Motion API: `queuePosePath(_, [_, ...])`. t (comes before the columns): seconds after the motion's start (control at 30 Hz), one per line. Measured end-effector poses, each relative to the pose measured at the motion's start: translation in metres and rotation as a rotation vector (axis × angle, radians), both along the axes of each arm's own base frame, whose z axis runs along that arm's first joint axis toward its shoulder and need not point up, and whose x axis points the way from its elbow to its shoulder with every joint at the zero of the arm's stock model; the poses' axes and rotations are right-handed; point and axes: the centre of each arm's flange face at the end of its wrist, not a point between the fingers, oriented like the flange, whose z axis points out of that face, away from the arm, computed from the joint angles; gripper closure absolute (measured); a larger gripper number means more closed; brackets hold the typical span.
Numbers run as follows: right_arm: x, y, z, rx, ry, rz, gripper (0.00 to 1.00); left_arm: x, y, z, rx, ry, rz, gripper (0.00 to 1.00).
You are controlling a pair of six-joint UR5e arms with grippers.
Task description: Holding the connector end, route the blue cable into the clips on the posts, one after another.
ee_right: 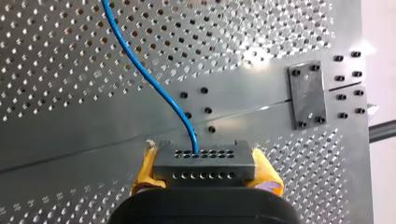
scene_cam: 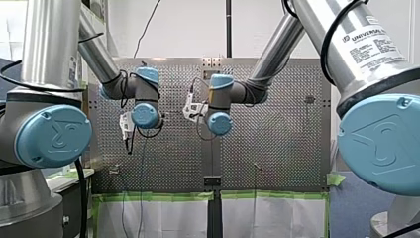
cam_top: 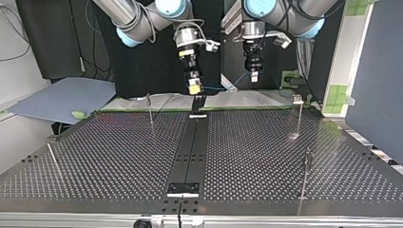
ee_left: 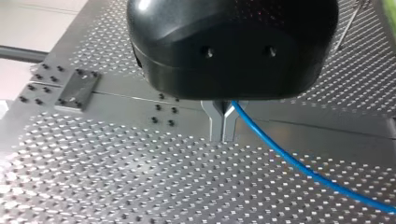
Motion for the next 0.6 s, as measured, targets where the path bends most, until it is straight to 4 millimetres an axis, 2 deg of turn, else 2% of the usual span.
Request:
queuePosePath(0.17, [0.01, -0.005, 0.013, -0.006, -0.008, 0.017, 1.0, 0.004, 0.003, 0.025, -0.007, -0.023, 0.011, 1.0])
queuePosePath(0.6, [0.023, -0.02, 0.03, -0.028, -0.031, 0.041, 1.0, 0.007, 0.017, 0.084, -0.059, -0.112, 0.045, 1.0])
